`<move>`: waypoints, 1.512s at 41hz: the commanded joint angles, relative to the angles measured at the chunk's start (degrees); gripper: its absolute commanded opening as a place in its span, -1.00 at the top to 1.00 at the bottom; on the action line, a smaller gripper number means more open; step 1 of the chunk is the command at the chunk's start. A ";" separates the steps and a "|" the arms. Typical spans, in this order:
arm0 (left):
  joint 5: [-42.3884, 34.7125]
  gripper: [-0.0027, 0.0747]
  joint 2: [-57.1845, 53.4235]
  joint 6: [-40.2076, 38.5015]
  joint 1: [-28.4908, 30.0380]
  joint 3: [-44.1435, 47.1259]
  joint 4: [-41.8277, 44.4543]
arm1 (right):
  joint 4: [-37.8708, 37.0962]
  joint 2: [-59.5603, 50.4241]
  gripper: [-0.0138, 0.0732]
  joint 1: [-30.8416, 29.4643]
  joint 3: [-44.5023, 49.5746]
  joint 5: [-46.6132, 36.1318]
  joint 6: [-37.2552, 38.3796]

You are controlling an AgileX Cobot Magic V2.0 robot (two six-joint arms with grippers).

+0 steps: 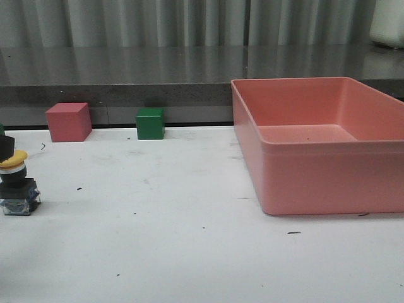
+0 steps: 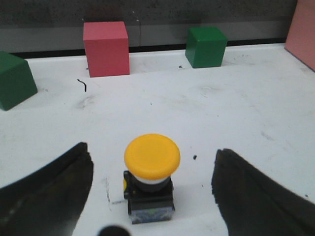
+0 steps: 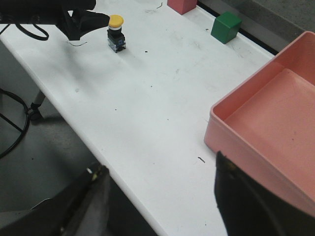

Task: Place and stand button with both arms
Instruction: 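Open the left gripper and raise it away from the button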

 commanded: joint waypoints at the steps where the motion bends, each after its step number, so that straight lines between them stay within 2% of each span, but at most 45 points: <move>1: 10.11 -0.37 -8.17 -0.92 -0.32 -2.60 0.00 | -0.36 0.31 -0.42 -0.19 -1.49 -3.66 -0.30; 14: 56.98 -0.34 -29.20 -0.92 -4.50 -19.33 0.00 | -0.36 0.31 -0.42 -0.19 -1.49 -3.66 -0.30; 19: 70.25 -0.34 -34.14 -0.92 -4.59 -26.09 0.30 | -0.36 0.31 -0.42 -0.19 -1.49 -3.66 -0.30; 25: 82.50 -0.34 -39.21 -0.92 -4.59 -33.35 0.65 | -0.36 0.31 -0.42 -0.19 -1.49 -3.66 -0.30; 33: 93.27 -0.34 -44.64 -0.92 -4.59 -39.60 0.65 | -0.36 0.31 -0.42 -0.19 -1.49 -3.66 -0.30; 43: 101.16 -0.34 -49.48 -0.92 -4.59 -42.25 1.68 | -0.36 0.31 -0.42 -0.19 -1.49 -3.66 -0.30; 58: 104.52 -0.34 -50.87 -0.92 -4.59 -42.25 3.75 | -0.36 0.31 -0.42 -0.19 -1.49 -3.47 -0.22; 62: 104.52 -0.34 -50.87 -0.92 -4.59 -42.25 3.75 | -0.43 0.31 -0.42 -0.19 -1.49 -3.18 2.77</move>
